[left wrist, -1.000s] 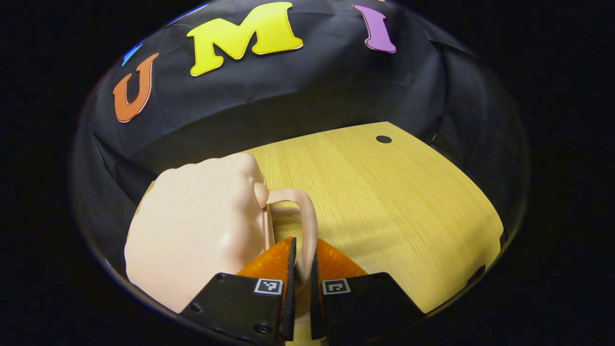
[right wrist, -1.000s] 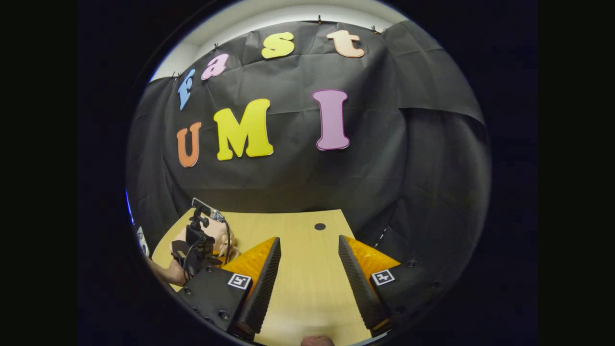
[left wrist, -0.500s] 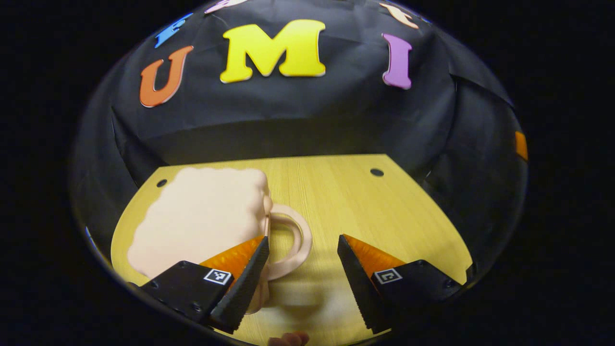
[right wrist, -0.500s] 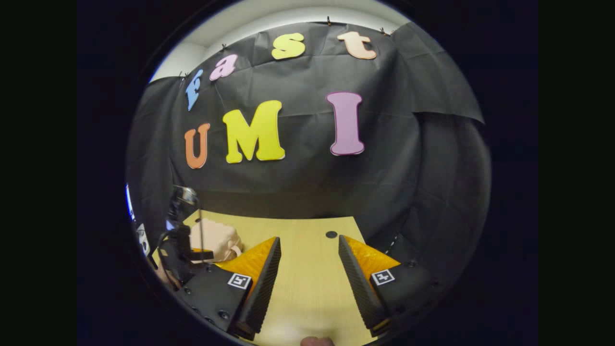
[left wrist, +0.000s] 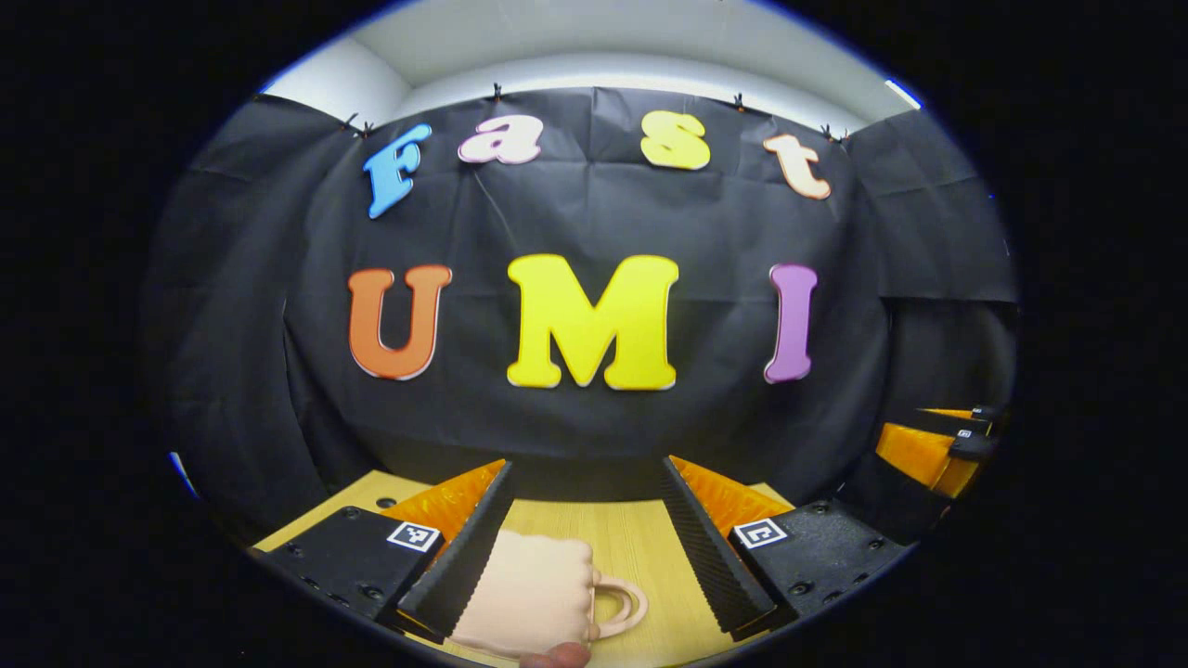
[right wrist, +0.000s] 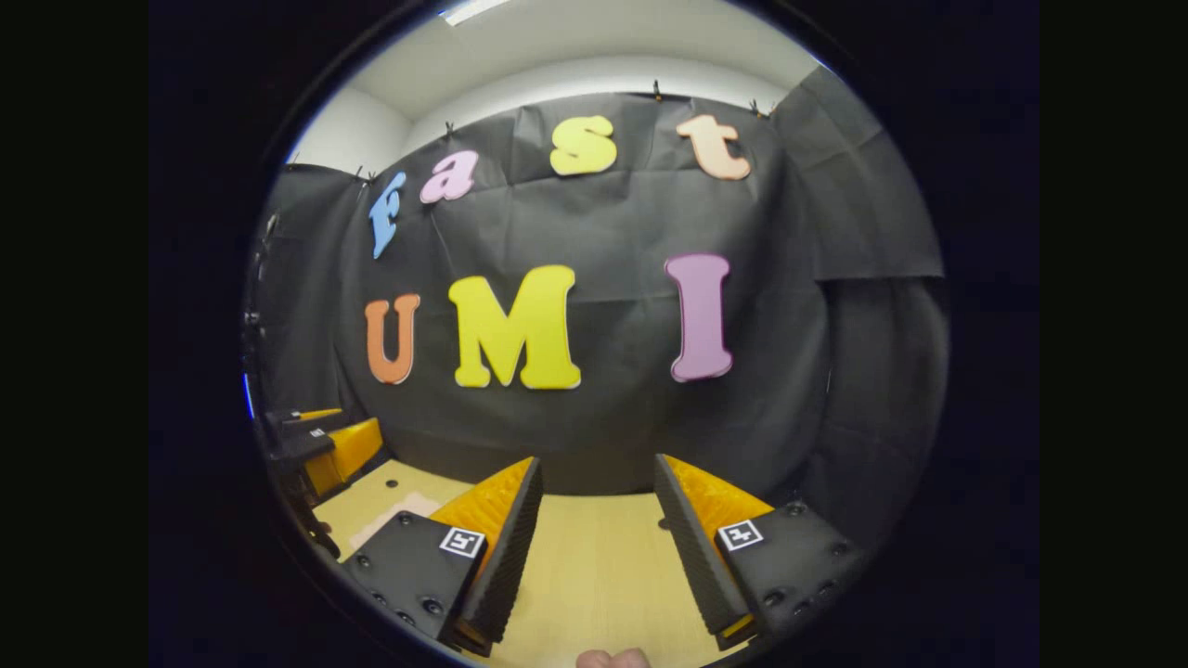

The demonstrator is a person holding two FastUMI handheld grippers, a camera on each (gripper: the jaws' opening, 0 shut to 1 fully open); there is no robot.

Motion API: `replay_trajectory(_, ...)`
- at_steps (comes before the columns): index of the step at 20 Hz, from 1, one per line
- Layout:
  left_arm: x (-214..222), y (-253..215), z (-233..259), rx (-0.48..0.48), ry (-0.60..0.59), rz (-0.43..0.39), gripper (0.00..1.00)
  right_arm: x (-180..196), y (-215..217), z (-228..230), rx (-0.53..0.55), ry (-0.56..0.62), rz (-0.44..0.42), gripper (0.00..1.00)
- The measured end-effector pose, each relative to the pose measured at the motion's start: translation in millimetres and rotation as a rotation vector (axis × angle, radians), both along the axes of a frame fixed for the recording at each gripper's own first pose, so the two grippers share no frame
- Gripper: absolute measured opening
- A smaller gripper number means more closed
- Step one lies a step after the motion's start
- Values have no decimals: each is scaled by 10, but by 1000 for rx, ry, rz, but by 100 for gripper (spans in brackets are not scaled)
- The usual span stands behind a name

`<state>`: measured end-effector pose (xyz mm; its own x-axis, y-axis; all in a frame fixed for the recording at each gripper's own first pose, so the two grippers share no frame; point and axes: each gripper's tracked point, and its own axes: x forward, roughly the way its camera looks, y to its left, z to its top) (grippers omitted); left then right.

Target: First open the suitcase, pack the skin care products into it, and then close the suitcase.

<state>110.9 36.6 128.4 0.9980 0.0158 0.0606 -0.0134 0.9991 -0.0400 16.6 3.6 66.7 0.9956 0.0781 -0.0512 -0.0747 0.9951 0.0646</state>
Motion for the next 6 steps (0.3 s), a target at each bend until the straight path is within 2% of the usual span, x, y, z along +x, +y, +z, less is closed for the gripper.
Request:
replay_trajectory(1,-22,31,161,-5,-55,-1,99,6,14,68,-8,-31,-23,69)
replay_trajectory(2,-29,26,247,-8,-76,-16,98,-4,49,131,-14,-53,-42,75)
replay_trajectory(6,-71,63,172,-32,-56,-27,98,-111,323,152,-8,-72,-17,75)
